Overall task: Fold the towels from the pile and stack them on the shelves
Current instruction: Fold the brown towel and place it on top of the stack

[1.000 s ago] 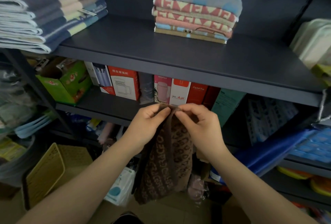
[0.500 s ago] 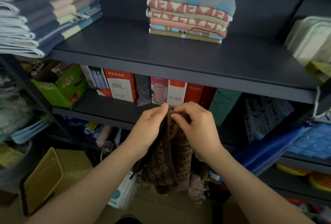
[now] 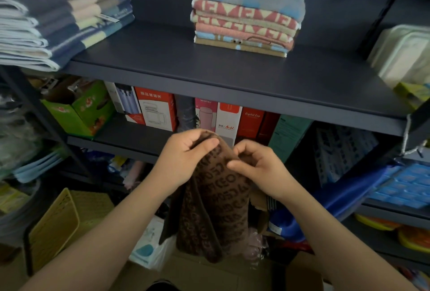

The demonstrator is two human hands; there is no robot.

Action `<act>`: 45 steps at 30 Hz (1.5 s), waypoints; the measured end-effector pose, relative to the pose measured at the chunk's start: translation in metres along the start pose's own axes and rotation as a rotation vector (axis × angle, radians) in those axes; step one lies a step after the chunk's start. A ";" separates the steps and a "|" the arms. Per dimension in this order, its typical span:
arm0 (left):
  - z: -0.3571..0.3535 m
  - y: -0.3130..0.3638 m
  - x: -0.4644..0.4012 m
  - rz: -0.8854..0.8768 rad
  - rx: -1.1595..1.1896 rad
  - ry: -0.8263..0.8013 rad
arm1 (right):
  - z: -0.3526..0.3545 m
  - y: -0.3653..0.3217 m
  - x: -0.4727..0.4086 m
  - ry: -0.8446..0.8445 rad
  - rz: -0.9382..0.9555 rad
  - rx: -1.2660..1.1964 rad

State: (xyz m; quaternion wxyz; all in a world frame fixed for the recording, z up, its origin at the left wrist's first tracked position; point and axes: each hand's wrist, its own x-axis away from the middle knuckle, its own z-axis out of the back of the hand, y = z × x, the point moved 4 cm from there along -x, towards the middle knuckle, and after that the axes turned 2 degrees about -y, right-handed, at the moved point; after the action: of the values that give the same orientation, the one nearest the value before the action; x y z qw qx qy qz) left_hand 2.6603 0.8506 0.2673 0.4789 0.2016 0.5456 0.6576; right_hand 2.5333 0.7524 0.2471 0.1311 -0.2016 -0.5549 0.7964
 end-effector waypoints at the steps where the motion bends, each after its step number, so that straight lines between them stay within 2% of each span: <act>1: 0.004 -0.002 -0.001 0.022 0.012 0.035 | -0.001 0.004 0.002 -0.042 -0.017 0.029; 5: 0.020 -0.012 -0.004 0.085 0.036 0.118 | -0.003 0.022 0.004 -0.081 -0.052 0.297; 8: 0.024 -0.020 0.000 0.081 -0.006 0.077 | -0.002 0.029 -0.001 0.025 -0.139 0.155; 11: 0.029 -0.026 0.004 0.094 -0.051 -0.045 | -0.004 0.022 -0.007 0.124 -0.076 0.206; 13: 0.033 -0.029 0.004 0.121 -0.187 -0.136 | -0.007 0.013 -0.011 0.094 0.019 0.310; 16: 0.029 -0.025 0.002 0.114 -0.524 -0.223 | -0.012 0.009 -0.015 -0.009 0.099 0.429; 19: 0.007 -0.024 0.005 -0.064 -0.804 -0.270 | -0.020 0.008 -0.018 -0.088 0.177 0.503; 22: -0.014 -0.033 0.006 -0.139 -0.642 -0.364 | -0.023 0.006 -0.017 -0.120 0.225 0.489; 24: -0.016 -0.039 0.003 -0.155 -0.552 -0.359 | -0.016 0.006 -0.016 -0.127 0.194 0.443; 28: -0.008 -0.040 -0.005 -0.234 -0.598 -0.379 | -0.003 0.015 -0.010 -0.307 0.085 0.360; 30: 0.003 -0.040 -0.010 -0.216 -0.617 -0.341 | 0.002 0.022 -0.003 -0.412 0.010 0.324; 33: 0.023 -0.044 -0.012 -0.191 -0.628 -0.186 | 0.011 0.037 0.006 -0.475 -0.095 0.313; 37: 0.047 -0.055 -0.016 -0.051 -0.750 -0.034 | 0.032 0.061 0.011 -0.325 -0.169 0.429; 40: 0.062 -0.070 -0.017 0.031 -0.843 0.019 | 0.049 0.074 0.012 -0.210 -0.182 0.552; 42: 0.065 -0.082 -0.017 0.064 -0.878 -0.007 | 0.060 0.084 0.011 -0.147 -0.189 0.683; 45: 0.065 -0.102 -0.018 0.080 -0.874 -0.098 | 0.075 0.096 0.009 0.048 -0.247 0.834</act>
State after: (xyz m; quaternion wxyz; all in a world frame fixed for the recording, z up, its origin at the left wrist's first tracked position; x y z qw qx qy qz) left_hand 2.7618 0.8641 0.2002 0.5186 0.0320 0.1849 0.8342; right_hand 2.4917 0.6599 0.1782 0.3083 -0.0821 -0.2026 0.9258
